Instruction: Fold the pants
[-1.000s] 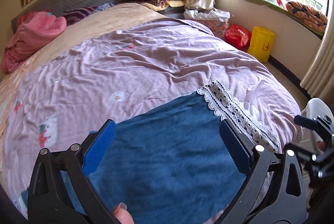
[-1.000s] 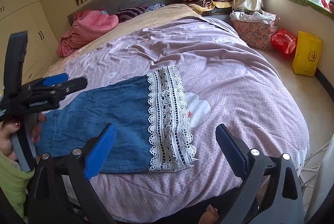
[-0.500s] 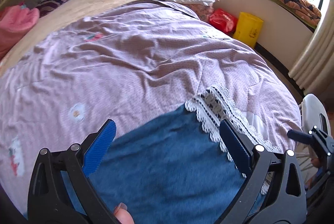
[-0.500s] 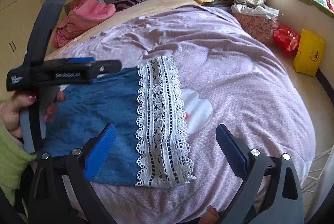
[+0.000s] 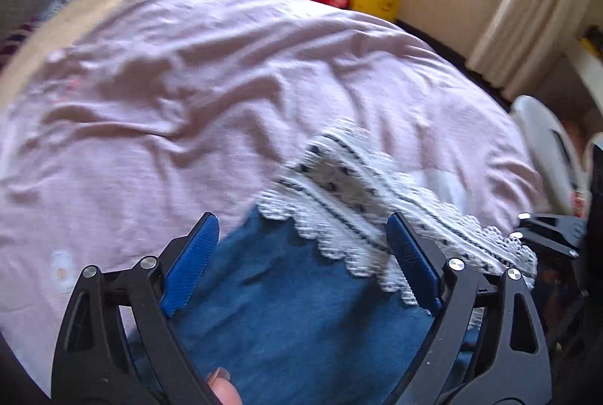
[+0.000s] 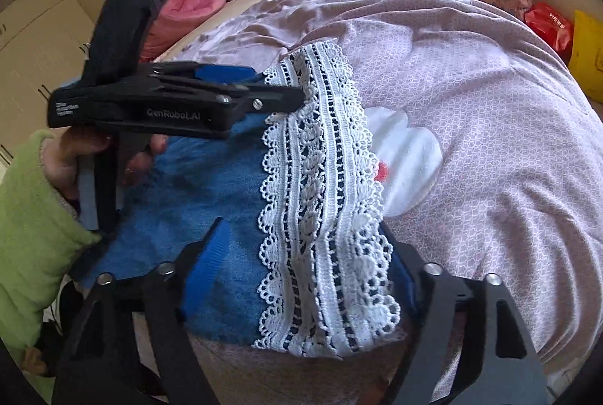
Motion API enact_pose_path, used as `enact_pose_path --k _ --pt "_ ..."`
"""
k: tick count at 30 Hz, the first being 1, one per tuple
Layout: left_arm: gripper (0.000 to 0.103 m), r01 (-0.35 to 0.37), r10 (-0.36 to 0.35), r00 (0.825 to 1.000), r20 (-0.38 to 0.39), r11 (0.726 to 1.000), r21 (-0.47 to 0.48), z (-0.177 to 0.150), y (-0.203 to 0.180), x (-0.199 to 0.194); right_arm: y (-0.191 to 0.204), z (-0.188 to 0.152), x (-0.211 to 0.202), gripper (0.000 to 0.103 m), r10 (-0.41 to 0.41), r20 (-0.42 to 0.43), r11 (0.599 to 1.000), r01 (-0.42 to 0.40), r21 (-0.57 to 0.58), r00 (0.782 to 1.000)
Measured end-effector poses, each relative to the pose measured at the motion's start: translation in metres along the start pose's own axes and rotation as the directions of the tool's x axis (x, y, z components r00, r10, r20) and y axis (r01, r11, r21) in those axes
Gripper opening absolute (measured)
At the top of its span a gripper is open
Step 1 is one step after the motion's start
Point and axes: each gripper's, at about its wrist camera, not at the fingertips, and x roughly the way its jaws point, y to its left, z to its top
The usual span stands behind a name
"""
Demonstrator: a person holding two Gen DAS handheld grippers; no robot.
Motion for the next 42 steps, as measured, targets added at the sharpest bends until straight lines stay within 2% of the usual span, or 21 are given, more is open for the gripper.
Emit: enact_pose_path --k 3,5,6,8,9,10,11,14,17,19,22,27,30,33,37,39,40,41,42 --pt "0.08 0.042 -0.042 0.999 -0.013 0.999 0.027 -0.002 -0.004 0.006 -0.003 0.001 0.001 0.058 0.022 -0.003 1.0 -0.022 0.017 1.0" --pt "0.067 0.069 -0.069 0.998 -0.011 0.997 0.034 -0.003 -0.005 0.005 -0.005 0.002 0.005 0.058 0.029 -0.009 0.999 -0.029 0.023 1.0" --pt "0.064 0.075 -0.074 0.997 -0.013 0.997 0.032 -0.002 -0.005 0.005 -0.005 0.002 0.007 0.058 0.033 -0.012 0.999 -0.033 0.024 0.999" --pt "0.052 0.097 -0.097 0.995 -0.022 0.995 0.002 -0.001 0.001 0.007 -0.005 0.003 0.01 0.054 0.043 -0.013 0.999 -0.043 0.028 0.999" --pt "0.047 0.102 -0.102 0.994 -0.024 0.995 -0.022 -0.001 0.004 0.009 -0.005 0.004 0.01 0.039 0.044 -0.012 0.999 -0.044 0.025 0.999" --pt "0.037 0.099 -0.1 0.995 -0.022 0.994 -0.039 -0.001 0.007 0.011 -0.005 0.005 0.01 0.019 0.06 -0.007 0.998 -0.059 0.024 0.998" --pt "0.027 0.089 -0.089 0.996 -0.008 0.995 -0.046 -0.002 0.01 0.01 -0.004 0.006 0.008 0.019 0.084 0.001 0.996 -0.084 0.036 0.996" --pt "0.018 0.117 -0.114 0.993 0.032 0.99 -0.08 -0.005 0.016 0.001 0.003 0.006 0.002 0.018 0.062 0.016 0.998 -0.062 0.005 0.998" --pt "0.015 0.127 -0.121 0.99 0.07 0.988 -0.091 -0.01 0.017 -0.009 0.015 0.008 -0.007 0.018 0.048 0.047 0.999 -0.047 -0.021 0.998" --pt "0.014 0.146 -0.135 0.985 0.105 0.984 -0.101 -0.013 0.018 -0.019 0.025 0.011 -0.014 0.017 0.059 0.064 0.997 -0.056 -0.047 0.996" --pt "0.014 0.199 -0.174 0.967 0.185 0.972 -0.127 -0.02 0.023 -0.041 0.054 0.014 -0.025 0.017 0.054 0.091 0.99 -0.041 -0.132 0.994" --pt "0.014 0.214 -0.161 0.941 0.298 0.964 -0.155 -0.043 0.039 -0.094 0.111 0.017 -0.036 0.017 0.071 0.112 0.961 -0.038 -0.274 0.991" --pt "0.014 0.205 -0.139 0.934 0.329 0.963 -0.175 -0.069 0.053 -0.122 0.147 0.014 -0.031 0.017 0.103 0.092 0.937 -0.065 -0.344 0.99" --pt "0.014 0.198 -0.115 0.934 0.337 0.954 -0.224 -0.097 0.073 -0.138 0.18 0.007 -0.014 0.017 0.105 0.065 0.908 -0.069 -0.414 0.992" --pt "0.018 0.161 -0.057 0.95 0.306 0.932 -0.326 -0.125 0.101 -0.139 0.21 -0.009 0.024 0.017 0.06 0.019 0.877 -0.043 -0.479 0.998" --pt "0.02 0.143 -0.031 0.959 0.281 0.91 -0.389 -0.139 0.114 -0.136 0.219 -0.016 0.042 0.017 0.029 -0.006 0.861 -0.029 -0.508 1.0" --pt "0.029 0.148 -0.02 0.958 0.285 0.888 -0.436 -0.146 0.122 -0.138 0.223 -0.018 0.05 0.017 0.013 -0.012 0.849 -0.017 -0.528 1.0" --pt "0.044 0.17 -0.028 0.955 0.295 0.867 -0.468 -0.153 0.13 -0.143 0.229 -0.024 0.057 0.017 -0.011 -0.013 0.83 0.002 -0.557 1.0" --pt "0.05 0.208 -0.047 0.949 0.312 0.836 -0.507 -0.16 0.138 -0.148 0.234 -0.029 0.06 0.02 -0.02 -0.013 0.817 0.009 -0.576 1.0"
